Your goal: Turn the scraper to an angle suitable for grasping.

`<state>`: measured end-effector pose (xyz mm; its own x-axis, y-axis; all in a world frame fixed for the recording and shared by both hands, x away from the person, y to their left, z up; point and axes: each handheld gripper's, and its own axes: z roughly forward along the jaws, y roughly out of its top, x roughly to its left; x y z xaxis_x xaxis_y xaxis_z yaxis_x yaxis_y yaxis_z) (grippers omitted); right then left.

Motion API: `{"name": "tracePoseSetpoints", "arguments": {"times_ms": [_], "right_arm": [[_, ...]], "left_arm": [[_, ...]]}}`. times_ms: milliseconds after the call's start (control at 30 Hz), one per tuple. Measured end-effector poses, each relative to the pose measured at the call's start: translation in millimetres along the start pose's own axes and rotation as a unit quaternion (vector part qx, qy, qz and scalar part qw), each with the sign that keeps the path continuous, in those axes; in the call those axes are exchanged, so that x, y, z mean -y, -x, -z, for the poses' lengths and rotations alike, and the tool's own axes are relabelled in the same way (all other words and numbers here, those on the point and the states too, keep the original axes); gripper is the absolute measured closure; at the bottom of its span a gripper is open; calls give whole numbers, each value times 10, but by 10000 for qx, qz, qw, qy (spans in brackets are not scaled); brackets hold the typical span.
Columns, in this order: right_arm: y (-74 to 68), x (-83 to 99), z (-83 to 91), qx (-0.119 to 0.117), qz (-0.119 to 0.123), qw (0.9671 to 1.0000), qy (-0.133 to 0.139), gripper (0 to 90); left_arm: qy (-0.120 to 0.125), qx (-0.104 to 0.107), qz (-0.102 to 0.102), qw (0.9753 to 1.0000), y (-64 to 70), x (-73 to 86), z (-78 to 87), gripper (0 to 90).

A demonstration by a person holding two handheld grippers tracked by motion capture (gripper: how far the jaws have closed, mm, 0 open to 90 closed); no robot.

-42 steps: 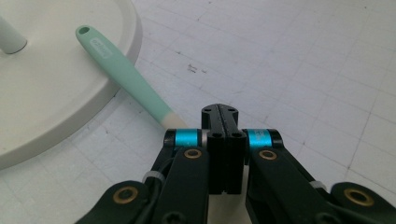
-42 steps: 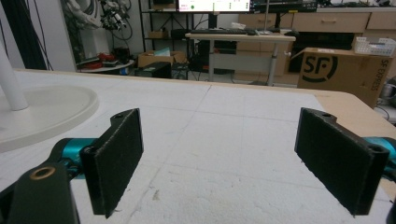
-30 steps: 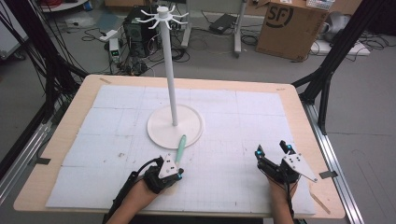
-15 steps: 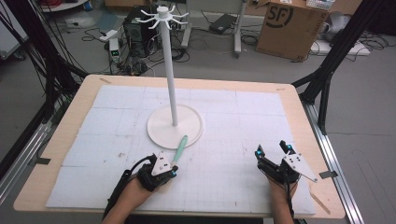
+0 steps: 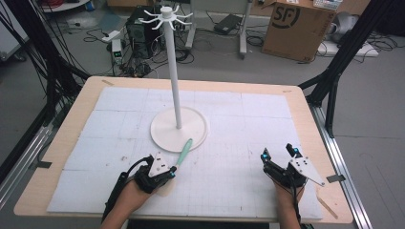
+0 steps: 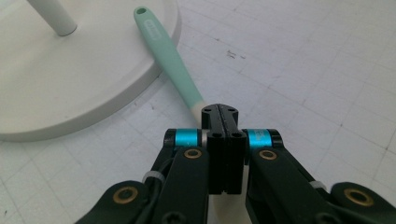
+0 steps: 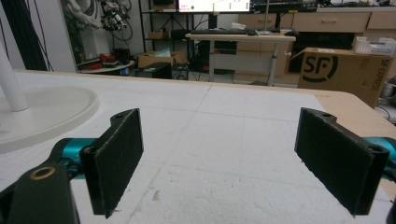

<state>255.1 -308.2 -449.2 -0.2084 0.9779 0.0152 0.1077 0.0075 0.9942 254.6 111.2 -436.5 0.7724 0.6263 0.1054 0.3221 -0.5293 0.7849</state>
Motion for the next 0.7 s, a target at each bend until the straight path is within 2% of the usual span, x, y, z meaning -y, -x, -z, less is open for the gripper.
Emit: {"name": "tracePoseSetpoints", "arguments": {"times_ms": [133,167,200,267,367,400,467,533,600,700], "right_arm": [[2,0,-1,-2,17,10000,1,147],[2,0,-1,4,14,10000,2,147],[2,0,-1,4,14,10000,2,147],[3,0,-1,-3,23,10000,-4,147],[4,0,-1,-6,31,10000,-5,147],[4,0,-1,-5,25,10000,-3,147],[2,0,0,-5,20,10000,-11,147],[1,0,0,-5,19,10000,-11,147],[3,0,-2,-8,33,10000,-4,147],[2,0,-1,-18,25,10000,-5,147]], "left_arm": [[92,-30,59,9999,-3,-10,20,898],[147,-22,82,9999,-7,-11,27,840],[189,11,132,9997,-17,-14,38,840],[358,46,185,9992,-39,-14,63,724],[676,-15,205,9975,-70,-9,115,566],[819,-73,254,9963,-80,-5,132,488],[993,-272,349,9941,-118,3,174,454],[1196,-386,489,9909,-161,27,213,447],[1361,-534,669,9870,-209,55,244,375],[1597,-731,857,9807,-284,105,283,353]]}}
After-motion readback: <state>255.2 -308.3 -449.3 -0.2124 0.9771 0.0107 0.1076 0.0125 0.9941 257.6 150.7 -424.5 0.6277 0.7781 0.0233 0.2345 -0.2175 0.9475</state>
